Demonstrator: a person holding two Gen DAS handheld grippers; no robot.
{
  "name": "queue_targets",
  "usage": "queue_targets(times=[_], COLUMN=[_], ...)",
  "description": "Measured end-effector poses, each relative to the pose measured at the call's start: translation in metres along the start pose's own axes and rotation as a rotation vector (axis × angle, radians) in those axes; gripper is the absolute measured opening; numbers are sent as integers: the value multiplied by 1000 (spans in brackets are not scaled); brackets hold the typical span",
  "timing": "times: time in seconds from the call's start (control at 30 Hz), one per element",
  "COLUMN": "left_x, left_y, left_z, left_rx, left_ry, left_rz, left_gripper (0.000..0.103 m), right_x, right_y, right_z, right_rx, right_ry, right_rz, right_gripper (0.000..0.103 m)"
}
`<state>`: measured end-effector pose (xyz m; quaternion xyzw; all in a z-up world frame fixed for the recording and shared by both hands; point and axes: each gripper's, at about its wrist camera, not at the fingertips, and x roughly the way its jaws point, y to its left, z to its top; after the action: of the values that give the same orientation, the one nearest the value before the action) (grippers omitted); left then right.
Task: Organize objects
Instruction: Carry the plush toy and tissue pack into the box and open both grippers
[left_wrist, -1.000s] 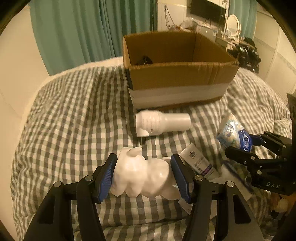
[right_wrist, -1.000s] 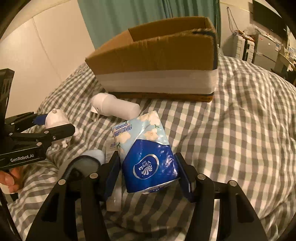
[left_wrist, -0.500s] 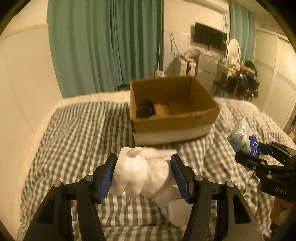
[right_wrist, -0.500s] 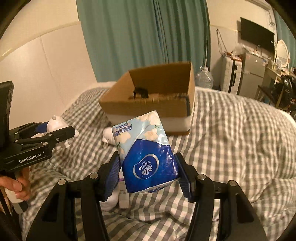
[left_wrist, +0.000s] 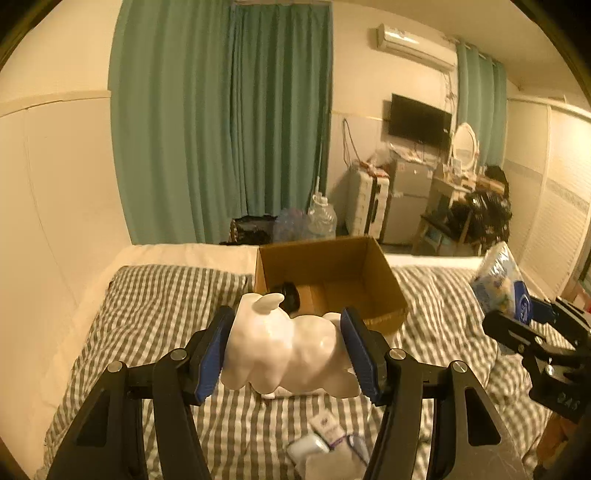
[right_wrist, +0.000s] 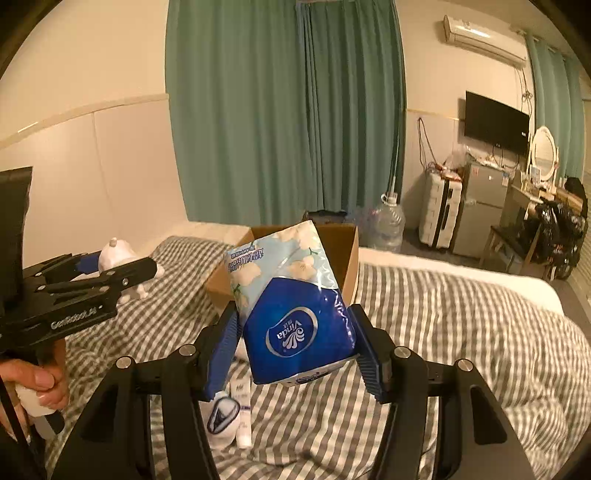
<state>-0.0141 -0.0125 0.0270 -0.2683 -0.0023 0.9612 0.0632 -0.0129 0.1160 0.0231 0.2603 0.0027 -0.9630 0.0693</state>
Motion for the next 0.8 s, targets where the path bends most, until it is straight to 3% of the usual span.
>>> queue_targets(times=[0.3, 0.53, 0.8], left_x=[23, 67, 130], left_y=[-8, -4, -4], left_z=[29, 64, 50], left_rx=[20, -40, -50], left_ry=[-30, -30, 18], left_rz=[-14, -22, -29], left_gripper=[61, 61, 61], right_x=[15, 51, 104], right_y=[-15, -29, -39], right_z=[35, 58, 59], right_rx=[-6, -8, -29], right_ry=[-36, -29, 18], right_rz=[-10, -12, -15], right_gripper=[57, 57, 58])
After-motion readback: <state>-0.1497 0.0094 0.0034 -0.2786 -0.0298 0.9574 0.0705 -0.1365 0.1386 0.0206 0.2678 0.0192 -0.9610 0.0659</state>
